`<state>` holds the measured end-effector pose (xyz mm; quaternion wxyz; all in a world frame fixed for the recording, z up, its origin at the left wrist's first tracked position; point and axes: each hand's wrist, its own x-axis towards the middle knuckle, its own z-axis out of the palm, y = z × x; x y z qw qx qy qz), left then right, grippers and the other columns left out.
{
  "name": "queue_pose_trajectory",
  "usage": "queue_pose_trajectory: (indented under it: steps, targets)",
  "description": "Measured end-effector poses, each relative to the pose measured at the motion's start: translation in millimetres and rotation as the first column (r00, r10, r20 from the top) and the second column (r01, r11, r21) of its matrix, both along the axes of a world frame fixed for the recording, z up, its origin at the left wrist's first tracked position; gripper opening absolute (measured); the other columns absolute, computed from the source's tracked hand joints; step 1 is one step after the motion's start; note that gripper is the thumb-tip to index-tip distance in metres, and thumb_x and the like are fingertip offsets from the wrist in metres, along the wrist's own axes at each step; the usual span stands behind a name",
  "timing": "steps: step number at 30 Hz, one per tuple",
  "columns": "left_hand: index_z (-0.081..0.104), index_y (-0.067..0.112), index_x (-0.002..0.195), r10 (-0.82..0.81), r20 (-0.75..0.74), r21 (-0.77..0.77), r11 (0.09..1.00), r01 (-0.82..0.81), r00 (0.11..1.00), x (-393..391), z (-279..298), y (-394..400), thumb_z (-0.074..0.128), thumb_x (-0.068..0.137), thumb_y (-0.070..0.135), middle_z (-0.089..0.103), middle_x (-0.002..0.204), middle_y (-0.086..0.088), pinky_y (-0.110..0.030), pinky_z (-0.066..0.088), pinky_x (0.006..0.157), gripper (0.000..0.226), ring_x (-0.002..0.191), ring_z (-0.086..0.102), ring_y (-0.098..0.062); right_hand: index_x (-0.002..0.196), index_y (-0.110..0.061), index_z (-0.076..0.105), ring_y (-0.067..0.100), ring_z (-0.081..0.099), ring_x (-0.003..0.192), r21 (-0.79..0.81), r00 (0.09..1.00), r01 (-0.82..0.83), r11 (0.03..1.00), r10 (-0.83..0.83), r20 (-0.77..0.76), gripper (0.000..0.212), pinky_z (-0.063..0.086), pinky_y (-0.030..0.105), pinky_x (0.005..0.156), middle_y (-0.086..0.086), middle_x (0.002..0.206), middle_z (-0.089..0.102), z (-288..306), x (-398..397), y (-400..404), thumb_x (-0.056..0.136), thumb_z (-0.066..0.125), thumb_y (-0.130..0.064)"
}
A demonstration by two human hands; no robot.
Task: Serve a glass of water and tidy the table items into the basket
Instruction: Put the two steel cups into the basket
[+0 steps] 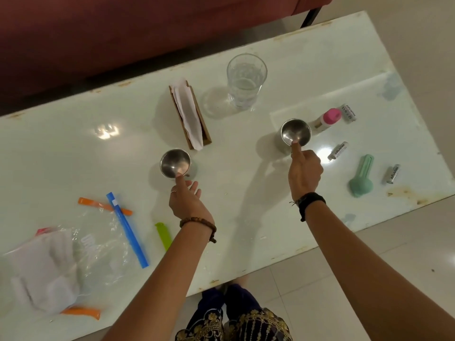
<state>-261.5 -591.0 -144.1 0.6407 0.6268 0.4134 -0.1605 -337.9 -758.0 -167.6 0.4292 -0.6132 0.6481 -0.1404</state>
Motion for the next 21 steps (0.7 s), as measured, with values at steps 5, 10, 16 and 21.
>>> queue_pose_trajectory:
  steps: [5, 10, 16, 21]
  targets:
    - [0.053, 0.016, 0.065, -0.008, 0.033, 0.040, 0.999, 0.007, 0.999, -20, 2, 4, 0.053, 0.089, 0.026, 0.060, 0.075, 0.003, -0.028, 0.049, 0.079, 0.026, 0.089, 0.063, -0.018, 0.076, -0.003, 0.056, 0.030, 0.061, 0.079, 0.055, 0.996, 0.058, 0.997, -0.062, 0.065, 0.034, 0.050, 0.039, 0.076, 0.009, 0.074, 0.061, 8, 2, 10, 0.087, 0.053, -0.036]
    - [0.058, 0.017, 0.065, -0.009, 0.050, 0.023, 1.000, 0.008, 0.999, -26, 4, 27, 0.055, 0.089, 0.024, 0.062, 0.075, 0.003, -0.030, 0.049, 0.080, 0.025, 0.087, 0.063, -0.015, 0.067, -0.013, 0.052, 0.037, 0.063, 0.093, 0.107, 0.990, -0.078, 0.991, 0.065, 0.125, 0.026, 0.051, 0.054, 0.087, 0.014, 0.082, 0.064, 31, 2, 55, 0.084, 0.059, -0.031]
    - [0.060, 0.016, 0.066, 0.067, 0.051, 0.018, 0.998, -0.068, 0.996, -6, 13, 97, 0.058, 0.087, 0.020, 0.063, 0.074, 0.002, -0.029, 0.049, 0.081, 0.021, 0.091, 0.065, -0.018, 0.076, 0.000, 0.056, 0.042, 0.060, 0.091, 0.145, 0.927, -0.326, 0.934, 0.285, 0.243, 0.032, 0.050, 0.056, 0.084, 0.016, 0.080, 0.065, 67, 24, 141, 0.087, 0.060, -0.030]
    - [0.063, 0.017, 0.066, 0.100, 0.118, 0.046, 0.993, -0.106, 0.988, 30, 29, 191, 0.057, 0.088, 0.020, 0.067, 0.076, 0.002, -0.029, 0.048, 0.084, 0.023, 0.090, 0.065, -0.016, 0.065, -0.011, 0.051, 0.027, 0.066, 0.083, 0.159, 0.855, -0.472, 0.867, 0.407, 0.323, 0.028, 0.052, 0.046, 0.080, 0.013, 0.079, 0.066, 85, 77, 223, 0.088, 0.059, -0.025]
